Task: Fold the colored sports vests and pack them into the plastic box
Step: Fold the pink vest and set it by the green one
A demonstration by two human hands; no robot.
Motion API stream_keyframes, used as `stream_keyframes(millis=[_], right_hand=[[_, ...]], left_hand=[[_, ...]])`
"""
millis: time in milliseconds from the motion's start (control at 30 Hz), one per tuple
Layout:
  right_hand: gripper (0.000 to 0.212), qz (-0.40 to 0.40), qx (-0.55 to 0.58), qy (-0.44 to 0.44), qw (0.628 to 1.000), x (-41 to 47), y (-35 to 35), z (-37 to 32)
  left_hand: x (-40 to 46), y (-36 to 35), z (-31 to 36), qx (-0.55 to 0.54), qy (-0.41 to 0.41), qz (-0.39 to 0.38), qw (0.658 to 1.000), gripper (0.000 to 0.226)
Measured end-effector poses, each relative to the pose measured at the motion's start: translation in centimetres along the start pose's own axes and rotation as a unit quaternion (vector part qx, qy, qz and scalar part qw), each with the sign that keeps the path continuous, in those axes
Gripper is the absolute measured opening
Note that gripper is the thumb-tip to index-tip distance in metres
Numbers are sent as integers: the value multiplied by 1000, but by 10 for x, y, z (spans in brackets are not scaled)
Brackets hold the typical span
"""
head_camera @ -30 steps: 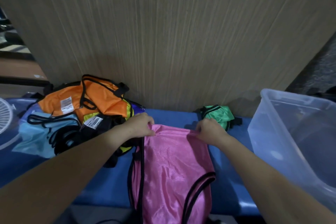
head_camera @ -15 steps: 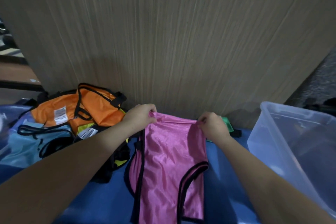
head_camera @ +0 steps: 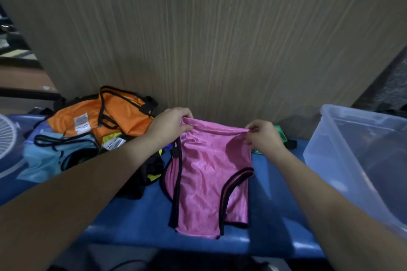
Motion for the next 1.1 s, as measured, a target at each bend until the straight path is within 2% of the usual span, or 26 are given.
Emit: stream_keyframes(millis=[200,433,767,900,1033,1100], right_hand=[[10,-3,17,46,999,-44,21,-22],[20,-23,-35,89,995,-102,29,-24],[30,-69,-66,140,986,-174,20,0],[35,-88,-106,176,975,-187,9,14],[20,-117,-131,211,962,-197,-4,23],[10,-142,-161,222,951,-202,-10,27]], left_hand=[[-40,22,34,22,-56,19,998,16],[-107,32,59,26,-104,29,994,17],[-179,11,66,59,-125,-1,990,24],[-198,-2,65,85,-137,-35,986,25],[-213,-13,58,77,-133,-66,986,26],[-217,-15,59,78,-142,-75,984,19]])
Point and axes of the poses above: each hand's wrist, its own x-axis towards the middle knuckle, its own y-axis out of the back of the hand, z = x × y, the point moved 9 cm from there along x, towards the middle knuckle, and after that the axes turned 1 degree about -y, right-handed, at the moved point
